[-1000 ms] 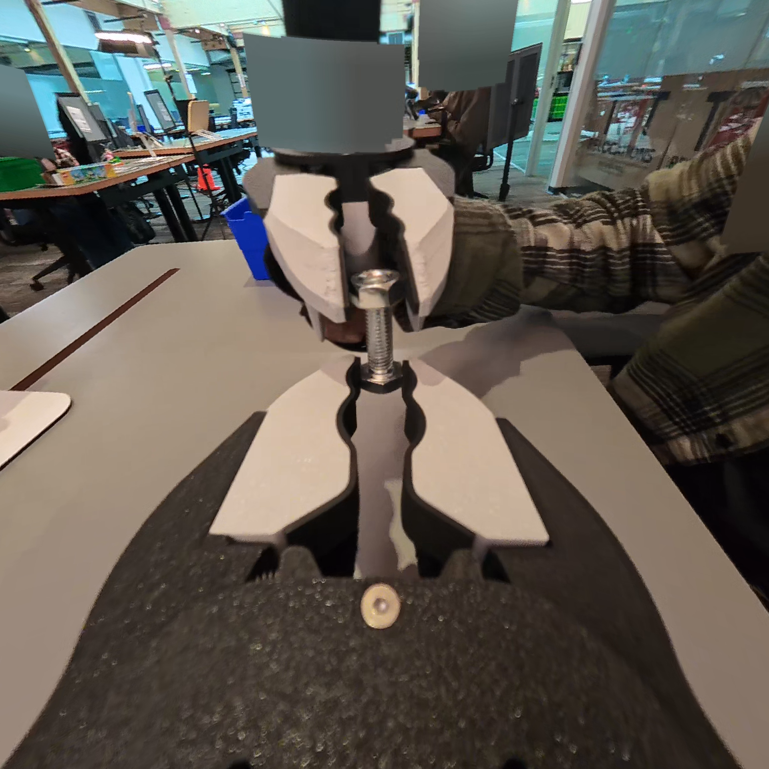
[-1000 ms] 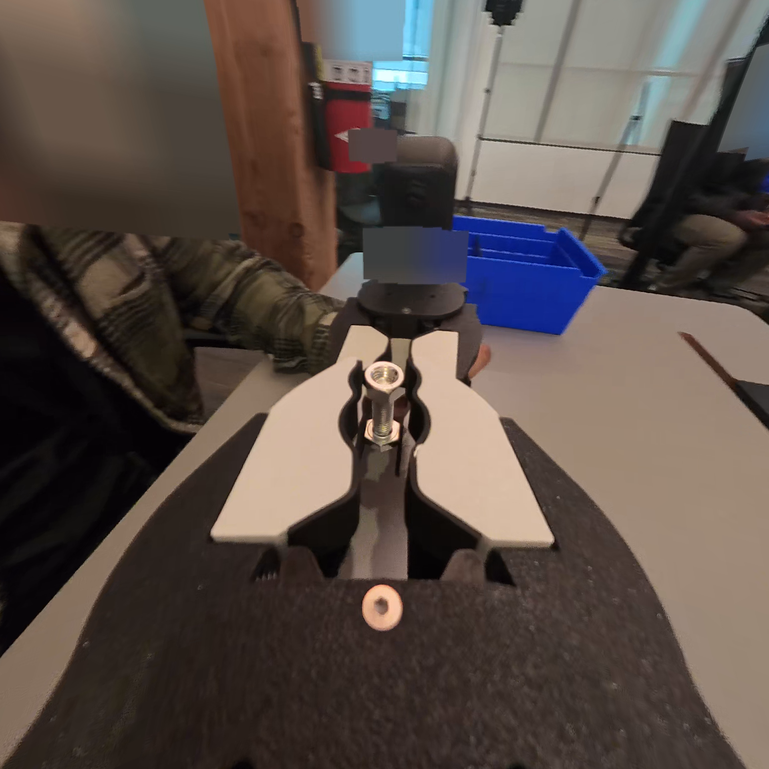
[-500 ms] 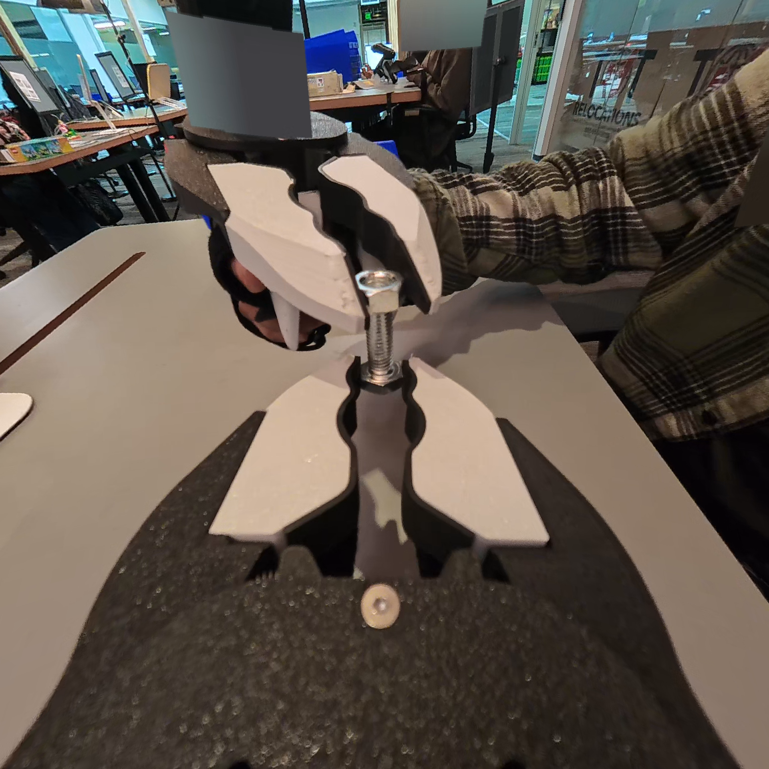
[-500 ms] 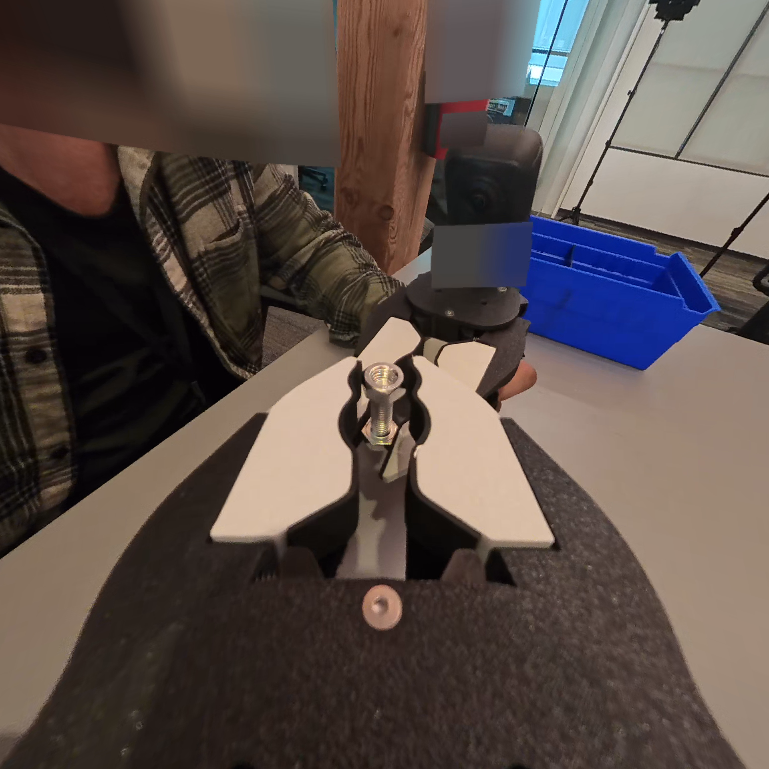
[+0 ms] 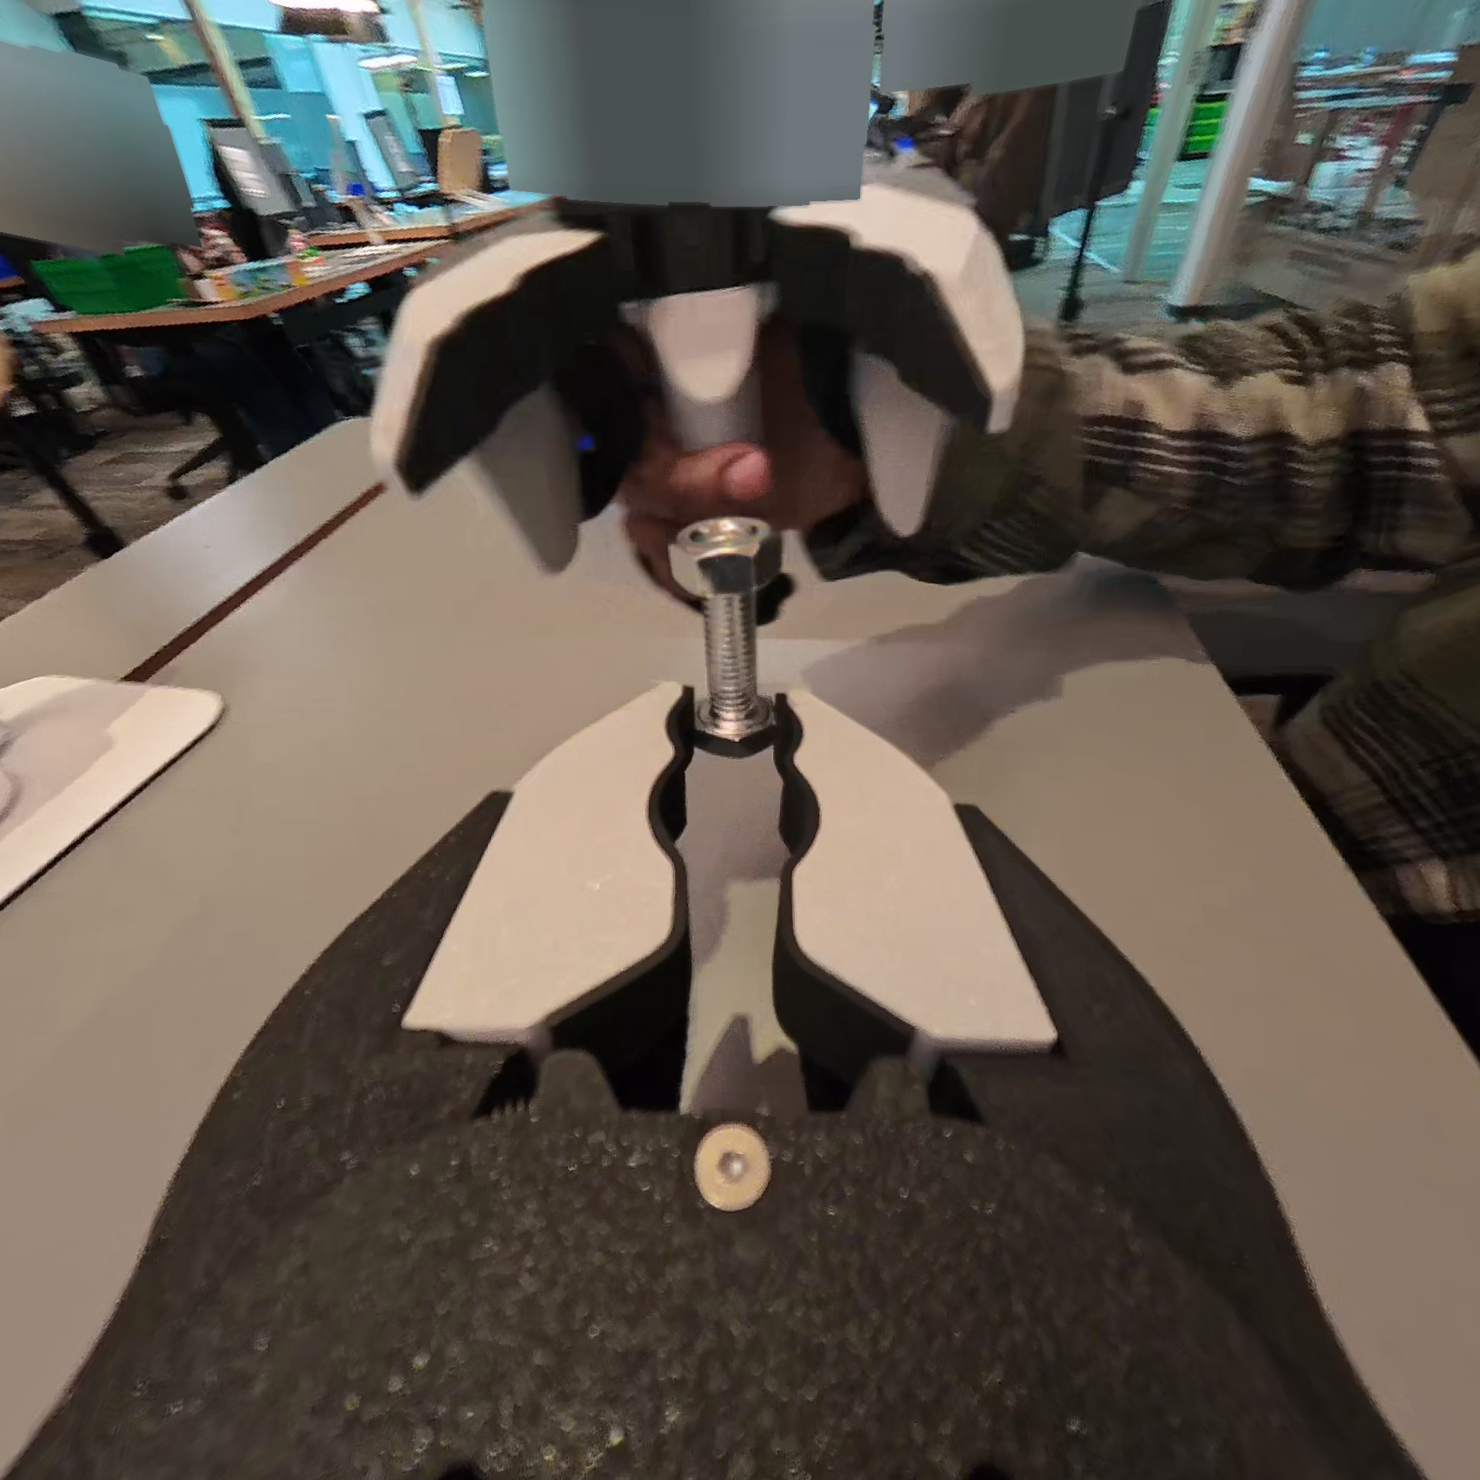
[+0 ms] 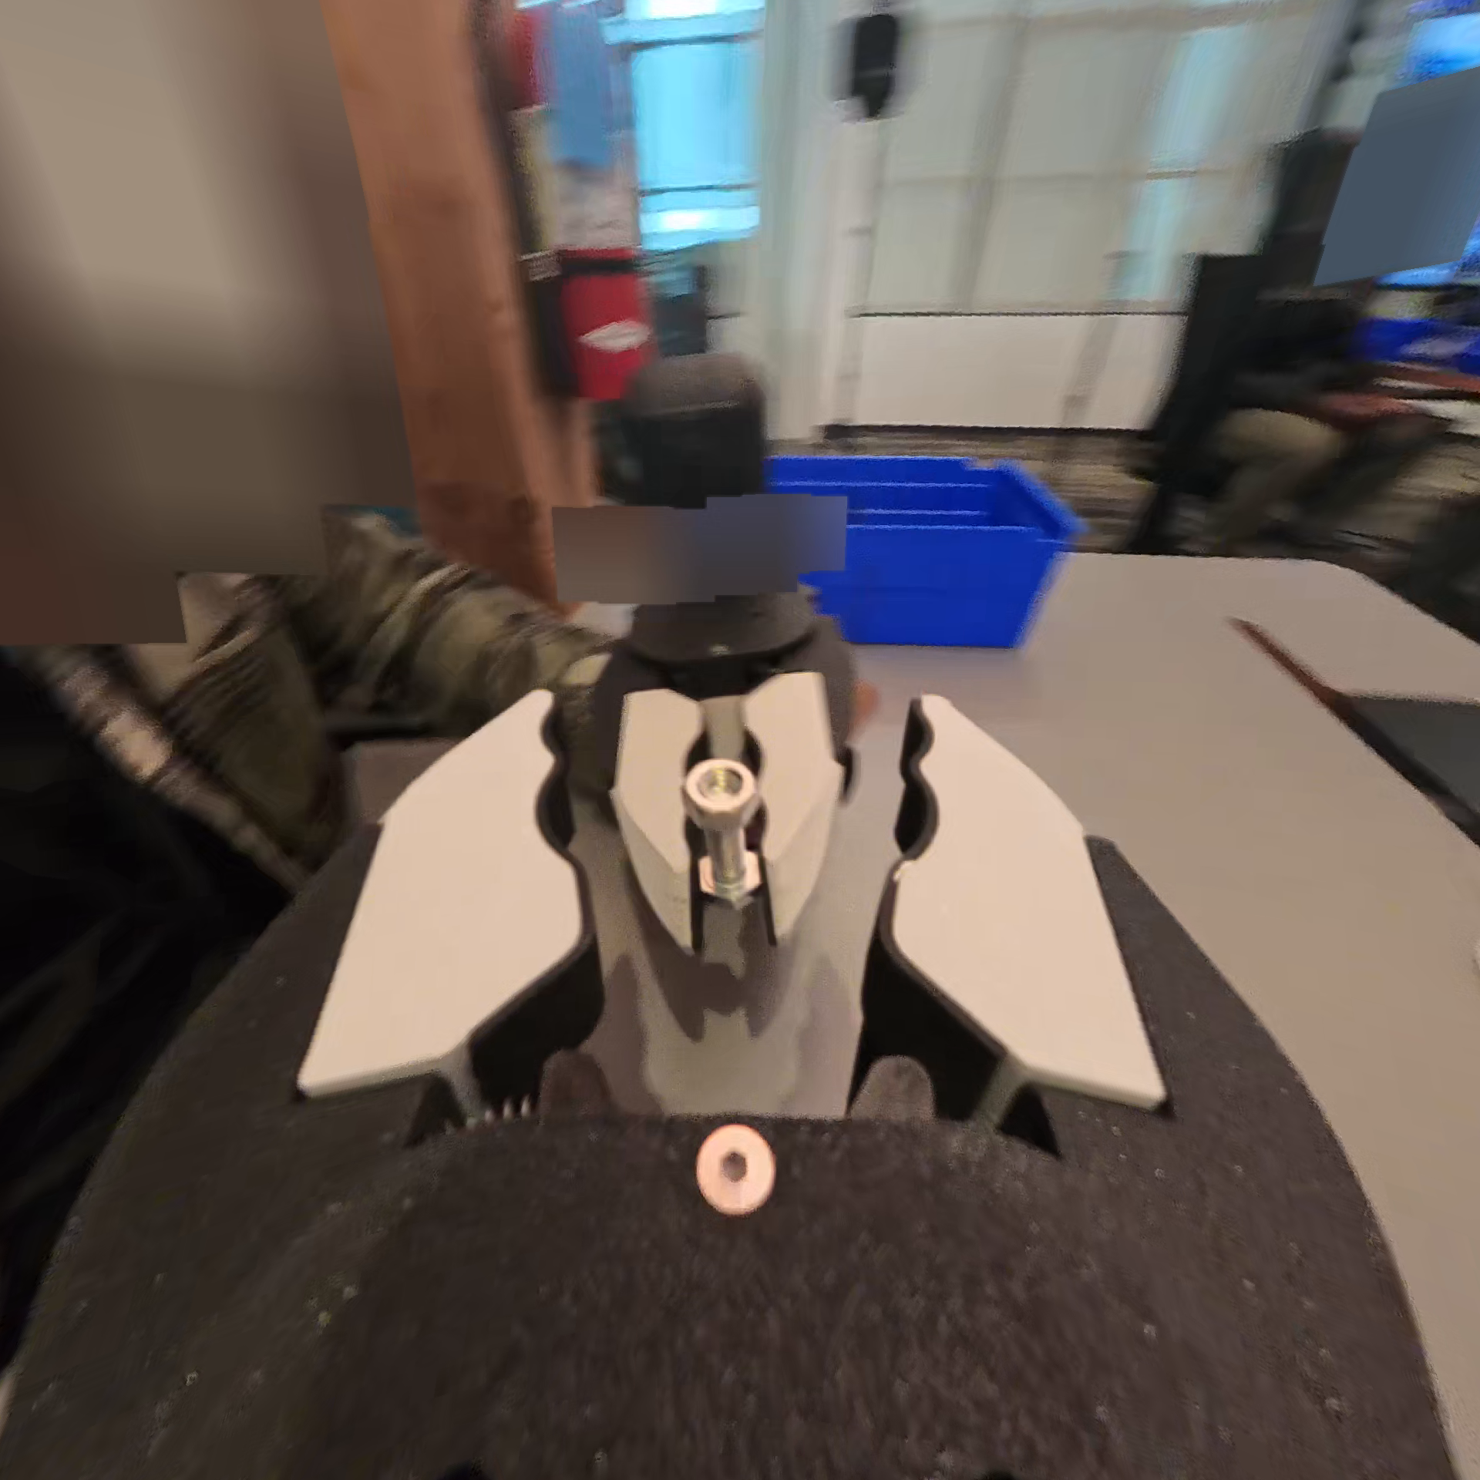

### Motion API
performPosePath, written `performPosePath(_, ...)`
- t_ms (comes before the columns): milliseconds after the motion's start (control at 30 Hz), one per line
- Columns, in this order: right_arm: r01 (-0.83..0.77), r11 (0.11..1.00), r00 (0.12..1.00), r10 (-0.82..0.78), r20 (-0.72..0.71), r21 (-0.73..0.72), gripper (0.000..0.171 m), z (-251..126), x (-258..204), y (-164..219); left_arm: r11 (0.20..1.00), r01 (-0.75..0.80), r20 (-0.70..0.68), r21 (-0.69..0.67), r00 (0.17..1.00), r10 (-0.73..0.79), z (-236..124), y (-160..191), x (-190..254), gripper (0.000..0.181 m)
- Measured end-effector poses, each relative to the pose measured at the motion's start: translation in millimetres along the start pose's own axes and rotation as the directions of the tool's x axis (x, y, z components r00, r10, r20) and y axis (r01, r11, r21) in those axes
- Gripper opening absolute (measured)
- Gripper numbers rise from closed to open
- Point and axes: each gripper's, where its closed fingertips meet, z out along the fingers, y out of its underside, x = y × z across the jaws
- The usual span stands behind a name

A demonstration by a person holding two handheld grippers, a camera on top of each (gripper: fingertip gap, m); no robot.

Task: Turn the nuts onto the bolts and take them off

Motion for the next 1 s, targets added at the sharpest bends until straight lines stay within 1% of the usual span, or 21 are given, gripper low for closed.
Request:
performPosePath(33, -0.039, 0.999, 0.988, 0.041, -0.149, 0.015, 0.079, -6.0, 14.2, -1.2, 1.0, 0.011, 0.045, 0.003, 0.999, -0.011, -2.2, -0.1, -7.6, 0.018)
performPosePath(67, -0.078, 0.996, 0.946, 0.087, -0.312, 0.039, 0.078, -14.9, 28.3, 0.0, 1.0, 0.021, 0.099, 0.001, 0.995, -0.021, -4.8, 0.8, -16.4, 0.018)
performPosePath(100, -0.116, 0.99, 0.878, 0.14, -0.457, 0.081, 0.075, -25.5, 38.5, 2.8, 0.999, 0.032, 0.148, -0.005, 0.989, -0.03, -7.3, 2.4, -24.3, 0.018)
performPosePath(133, -0.13, 0.981, 0.813, 0.188, -0.551, 0.143, 0.074, -33.6, 41.6, 3.7, 0.999, 0.042, 0.194, -0.011, 0.98, -0.039, -9.7, 4.1, -31.3, 0.018)
performPosePath(167, -0.141, 0.974, 0.75, 0.221, -0.623, 0.176, 0.07, -39.0, 42.4, 7.7, 0.999, 0.051, 0.232, -0.015, 0.972, -0.046, -11.6, 5.5, -36.8, 0.018)
performPosePath(200, -0.141, 0.973, 0.713, 0.229, -0.662, 0.184, 0.07, -38.7, 40.4, 11.4, 0.998, 0.061, 0.265, -0.017, 0.963, -0.054, -13.0, 6.7, -41.1, 0.018)
performPosePath(233, -0.133, 0.974, 0.69, 0.224, -0.688, 0.183, 0.066, -35.3, 37.8, 13.9, 0.997, 0.07, 0.289, -0.019, 0.955, -0.062, -13.9, 7.7, -44.1, 0.018)
performPosePath(267, -0.128, 0.974, 0.67, 0.224, -0.708, 0.187, 0.067, -30.7, 36.8, 15.6, 0.997, 0.08, 0.308, -0.022, 0.949, -0.07, -14.4, 9.1, -46.4, 0.018)
performPosePath(300, -0.133, 0.973, 0.657, 0.23, -0.718, 0.19, 0.067, -25.2, 36.8, 17.4, 0.996, 0.09, 0.323, -0.025, 0.943, -0.077, -14.8, 10.6, -48.2, 0.018)
performPosePath(433, -0.154, 0.975, 0.668, 0.222, -0.711, 0.16, 0.052, -3.0, 41.6, 21.8, 0.992, 0.117, 0.334, -0.037, 0.938, -0.098, -13.8, 15.6, -49.7, 0.018)
performPosePath(533, -0.183, 0.973, 0.673, 0.23, -0.703, 0.142, 0.047, 6.3, 47.6, 26.7, 0.994, 0.102, 0.331, -0.043, 0.94, -0.082, -12.9, 14.5, -47.7, 0.018)
performPosePath(567, -0.186, 0.973, 0.678, 0.227, -0.699, 0.136, 0.041, 8.5, 48.4, 28.1, 0.994, 0.098, 0.33, -0.044, 0.941, -0.078, -12.8, 14.0, -47.0, 0.018)
performPosePath(633, -0.176, 0.976, 0.7, 0.216, -0.681, 0.13, 0.02, 12.3, 47.6, 27.9, 0.995, 0.094, 0.317, -0.043, 0.945, -0.076, -12.1, 12.9, -44.7, 0.018)
performPosePath(733, -0.149, 0.982, 0.725, 0.186, -0.663, 0.113, 0.02, 13.3, 46.0, 26.4, 0.995, 0.089, 0.302, -0.042, 0.95, -0.072, -12.8, 11.4, -43.0, 0.018)
performPosePath(800, -0.11, 0.989, 0.765, 0.146, -0.628, 0.095, 0.02, 12.9, 41.6, 22.2, 0.996, 0.092, 0.261, -0.015, 0.962, -0.085, -13.1, 7.2, -39.0, 0.018)
performPosePath(900, -0.05, 0.998, 0.852, 0.057, -0.521, 0.028, 0.02, 15.4, 30.5, 17.1, 0.997, 0.079, 0.188, 0.014, 0.979, -0.08, -13.3, 0.3, -30.5, 0.018)
performPosePath(1000, 0.006, 1.0, 0.936, -0.01, -0.353, -0.012, 0.02, 16.6, 16.0, 12.7, 0.998, 0.059, 0.109, 0.038, 0.992, -0.062, -11.9, -6.0, -19.1, 0.018)
